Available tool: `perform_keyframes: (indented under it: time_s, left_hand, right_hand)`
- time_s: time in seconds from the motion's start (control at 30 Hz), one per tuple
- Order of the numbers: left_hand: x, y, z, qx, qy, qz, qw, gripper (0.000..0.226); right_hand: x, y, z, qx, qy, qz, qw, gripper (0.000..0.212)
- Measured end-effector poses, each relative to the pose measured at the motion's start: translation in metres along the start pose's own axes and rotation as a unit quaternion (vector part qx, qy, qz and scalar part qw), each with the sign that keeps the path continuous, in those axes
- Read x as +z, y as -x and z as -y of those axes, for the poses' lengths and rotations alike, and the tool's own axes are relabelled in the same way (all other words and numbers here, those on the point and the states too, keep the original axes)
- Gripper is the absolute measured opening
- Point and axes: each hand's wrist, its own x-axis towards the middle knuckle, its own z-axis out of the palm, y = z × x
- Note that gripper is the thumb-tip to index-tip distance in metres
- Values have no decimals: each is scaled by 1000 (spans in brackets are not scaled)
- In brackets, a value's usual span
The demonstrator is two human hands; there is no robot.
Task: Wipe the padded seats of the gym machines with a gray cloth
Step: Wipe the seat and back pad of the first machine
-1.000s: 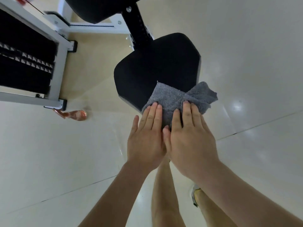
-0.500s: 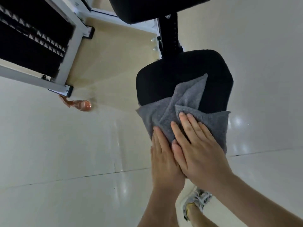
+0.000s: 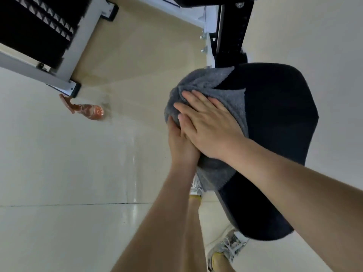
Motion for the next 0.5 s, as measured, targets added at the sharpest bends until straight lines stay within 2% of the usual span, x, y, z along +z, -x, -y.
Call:
perform_keyframes:
  time_s: [0.1,0.23,0.27,0.3,0.37,0.4,0.5]
  left_hand:
    - [-12,-46,-8,34,-151,30,988,31]
    - [-8,-86,-35,46,-267,68,960,30]
    - [-2,-90,-44,55,-314,78,944,30]
    - [9,-89,-53,76,-400,84,909,35]
    - [43,-69,-65,152,-554,111,811,51]
    - [64,-53,-68,186,-574,142,784,57]
    - [105,-21,-70,223,-567,238,757,62]
  right_hand:
    - [1,-36,-4,12,6,-31,999,49]
    - [-8,-64,-22,26,37,-89,995,51]
    - [-13,-64,-34,39,47,-91,994,52]
    - [-18,-59,-49,54,53,-88,993,52]
    - [-24,-31,-87,99,66,-88,989,53]
    - [-28,-11,-105,130,77,-91,984,55]
    - [-41,31,-135,213,78,-82,970,59]
